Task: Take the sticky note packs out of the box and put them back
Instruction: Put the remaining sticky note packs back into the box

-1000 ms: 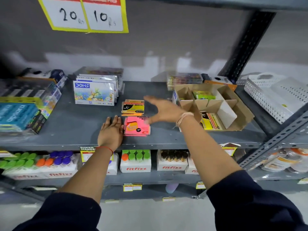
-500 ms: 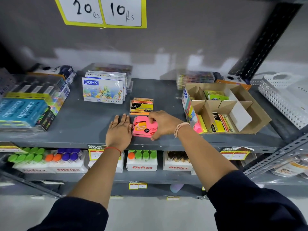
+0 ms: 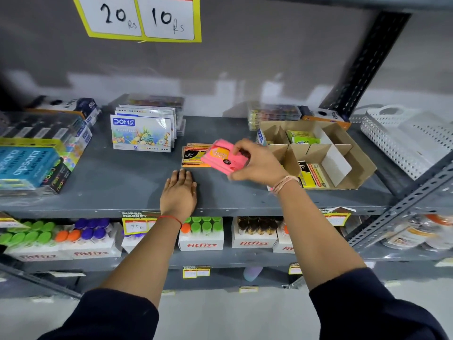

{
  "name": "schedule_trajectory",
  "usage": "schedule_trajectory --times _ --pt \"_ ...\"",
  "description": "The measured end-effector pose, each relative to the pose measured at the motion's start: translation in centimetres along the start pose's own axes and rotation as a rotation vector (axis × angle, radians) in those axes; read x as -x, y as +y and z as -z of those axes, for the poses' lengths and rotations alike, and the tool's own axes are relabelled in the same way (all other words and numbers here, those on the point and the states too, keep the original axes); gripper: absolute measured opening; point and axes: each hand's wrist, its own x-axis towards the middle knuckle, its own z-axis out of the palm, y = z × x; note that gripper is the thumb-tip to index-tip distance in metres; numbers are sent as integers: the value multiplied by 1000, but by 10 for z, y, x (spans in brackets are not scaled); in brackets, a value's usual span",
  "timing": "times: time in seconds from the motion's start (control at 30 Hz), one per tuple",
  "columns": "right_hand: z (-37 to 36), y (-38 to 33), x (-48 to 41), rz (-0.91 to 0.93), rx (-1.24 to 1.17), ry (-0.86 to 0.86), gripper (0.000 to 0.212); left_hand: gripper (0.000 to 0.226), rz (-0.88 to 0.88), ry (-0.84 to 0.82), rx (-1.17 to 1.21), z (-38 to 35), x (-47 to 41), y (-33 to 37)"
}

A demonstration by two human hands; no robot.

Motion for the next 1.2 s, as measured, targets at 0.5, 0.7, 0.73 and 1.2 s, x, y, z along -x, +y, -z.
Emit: schedule_trajectory --times 0.5,0.7,0.73,1.2 --pt "62 78 48 -794 149 369 43 49 36 -5 -28 -6 -2 2" --pt "63 85 40 -744 307 232 34 50 31 -10 -33 -6 -2 1" --pt "65 86 39 -744 323 189 39 50 32 -10 -32 -7 -1 1" --pt "64 101 52 -774 197 189 59 50 25 -9 -48 -7 -1 0"
